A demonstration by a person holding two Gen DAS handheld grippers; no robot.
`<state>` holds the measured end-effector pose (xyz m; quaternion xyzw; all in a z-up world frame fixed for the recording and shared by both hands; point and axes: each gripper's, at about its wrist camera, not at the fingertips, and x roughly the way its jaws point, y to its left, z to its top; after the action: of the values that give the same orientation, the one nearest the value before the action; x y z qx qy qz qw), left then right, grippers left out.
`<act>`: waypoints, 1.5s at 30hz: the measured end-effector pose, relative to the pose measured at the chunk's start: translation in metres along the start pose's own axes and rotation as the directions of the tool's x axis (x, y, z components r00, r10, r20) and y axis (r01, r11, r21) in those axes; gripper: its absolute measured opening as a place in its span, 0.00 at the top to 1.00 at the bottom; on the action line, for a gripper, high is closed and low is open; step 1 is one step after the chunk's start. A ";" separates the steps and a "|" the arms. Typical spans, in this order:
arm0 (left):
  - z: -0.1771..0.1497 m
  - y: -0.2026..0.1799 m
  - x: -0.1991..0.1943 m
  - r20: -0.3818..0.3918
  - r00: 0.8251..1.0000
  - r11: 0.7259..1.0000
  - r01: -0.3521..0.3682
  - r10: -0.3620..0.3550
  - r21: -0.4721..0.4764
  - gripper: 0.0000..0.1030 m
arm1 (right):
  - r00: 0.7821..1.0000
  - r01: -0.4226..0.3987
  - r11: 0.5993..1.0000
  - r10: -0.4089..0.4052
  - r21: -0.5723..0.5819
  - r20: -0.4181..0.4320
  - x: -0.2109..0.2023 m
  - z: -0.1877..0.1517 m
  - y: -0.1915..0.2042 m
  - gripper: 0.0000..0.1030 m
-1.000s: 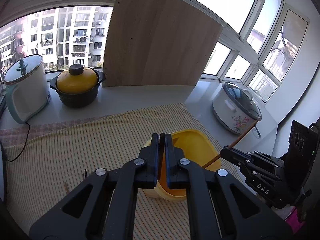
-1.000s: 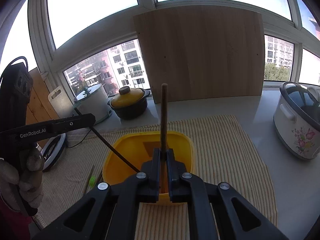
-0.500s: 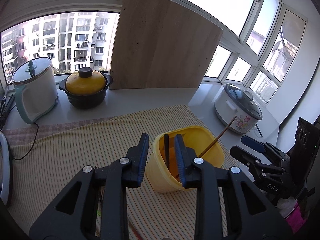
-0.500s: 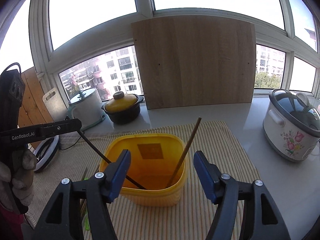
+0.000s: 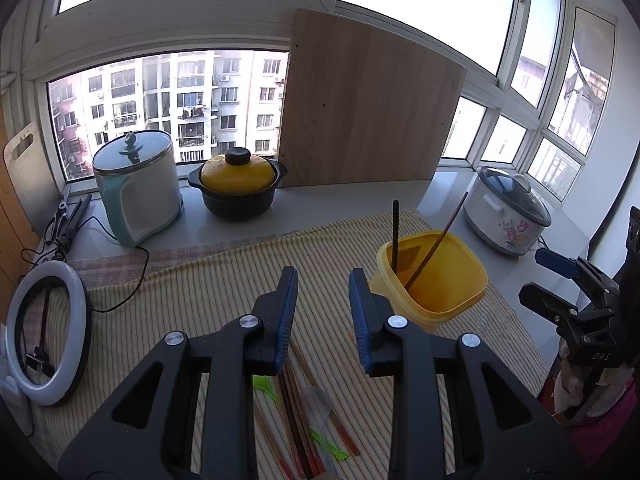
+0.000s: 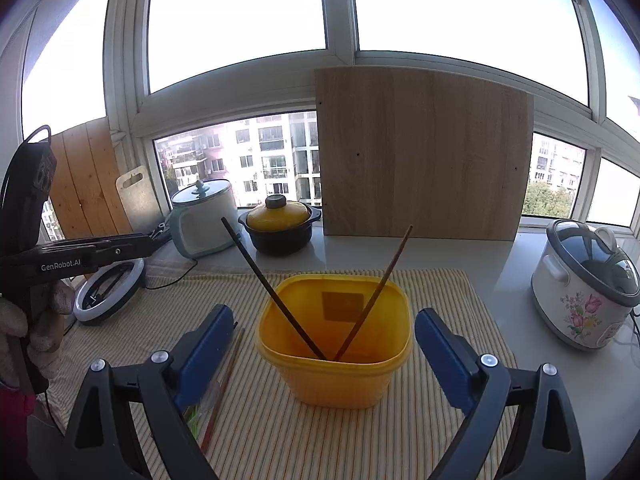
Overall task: Organize utensils
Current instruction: 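Withdraw both tools from the container back toward the chopstick pile, then close the left tool on a red-tipped wooden chopstick while the right tool grasps another wooden chopstick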
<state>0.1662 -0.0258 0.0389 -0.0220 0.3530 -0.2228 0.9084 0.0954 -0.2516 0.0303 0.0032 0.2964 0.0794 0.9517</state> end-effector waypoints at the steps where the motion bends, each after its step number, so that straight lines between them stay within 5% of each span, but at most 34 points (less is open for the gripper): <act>1: -0.005 0.004 0.000 -0.011 1.000 1.000 -0.006 0.006 -0.004 0.75 | 1.000 -0.010 1.000 0.010 -0.009 -0.006 0.000 -0.003 0.005 0.09; 14: -0.074 0.057 0.025 -0.191 0.977 0.990 -0.112 0.093 -0.089 0.75 | 0.975 -0.156 0.976 0.128 -0.151 -0.181 0.042 -0.041 0.087 0.09; 22: -0.108 0.082 0.061 -0.316 0.947 0.979 -0.115 0.058 -0.166 0.75 | 0.937 -0.200 0.978 0.174 -0.059 -0.303 0.089 -0.065 0.100 0.09; 33: -0.118 0.099 0.105 -0.386 0.922 0.956 -0.077 -0.040 -0.284 0.75 | 0.847 -0.161 0.985 0.168 0.057 -0.504 0.159 -0.070 0.096 0.59; 45: -0.117 0.094 0.125 -0.416 0.909 0.960 -0.090 -0.030 -0.267 0.82 | 0.801 -0.109 0.993 0.114 0.043 -0.588 0.203 -0.072 0.114 0.76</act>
<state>0.2084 0.0204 -0.1461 -0.0967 0.5664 -0.1561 0.8034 0.2030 -0.1112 -0.1372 -0.0008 0.5767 0.1312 0.8064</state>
